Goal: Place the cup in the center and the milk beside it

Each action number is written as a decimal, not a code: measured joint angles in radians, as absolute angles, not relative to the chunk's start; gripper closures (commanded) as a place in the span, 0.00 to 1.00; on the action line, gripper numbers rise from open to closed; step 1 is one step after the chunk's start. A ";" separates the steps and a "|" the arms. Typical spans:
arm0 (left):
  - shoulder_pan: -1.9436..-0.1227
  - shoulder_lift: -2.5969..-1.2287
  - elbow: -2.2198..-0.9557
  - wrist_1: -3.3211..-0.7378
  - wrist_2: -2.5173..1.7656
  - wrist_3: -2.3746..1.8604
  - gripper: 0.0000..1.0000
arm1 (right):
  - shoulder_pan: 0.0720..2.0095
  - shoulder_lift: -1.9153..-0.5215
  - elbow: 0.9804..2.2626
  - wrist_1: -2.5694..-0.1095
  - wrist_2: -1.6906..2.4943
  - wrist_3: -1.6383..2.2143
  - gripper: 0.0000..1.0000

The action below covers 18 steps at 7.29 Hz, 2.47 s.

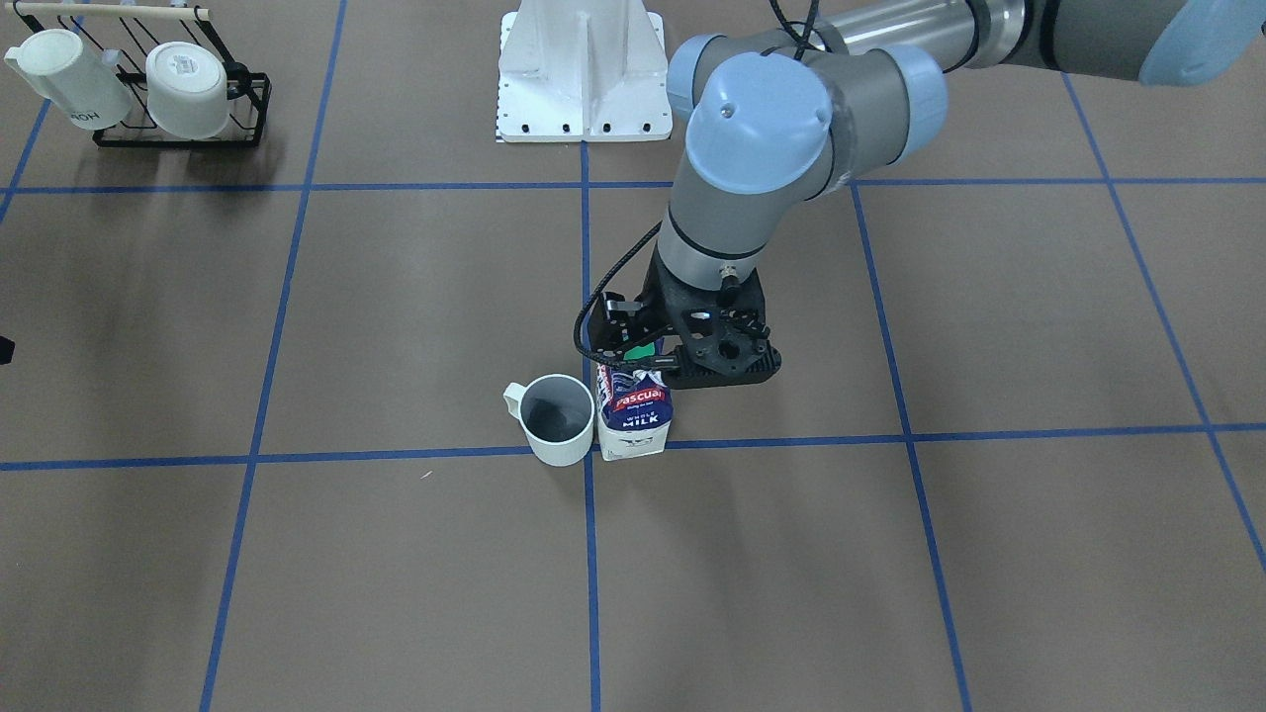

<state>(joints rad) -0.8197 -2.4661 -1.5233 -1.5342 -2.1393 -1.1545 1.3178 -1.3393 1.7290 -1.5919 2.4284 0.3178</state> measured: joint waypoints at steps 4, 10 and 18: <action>-1.056 -1.969 -1.917 -1.524 -2.206 -0.770 0.01 | 1.373 -1.344 1.687 -1.583 2.354 0.312 0.00; -1.497 -1.661 -1.650 -1.548 -2.359 -0.110 0.01 | 1.475 -1.479 1.639 -1.586 2.408 0.281 0.00; -1.519 -1.649 -1.547 -1.590 -2.342 -0.104 0.01 | 1.546 -1.526 1.555 -1.598 2.461 0.249 0.00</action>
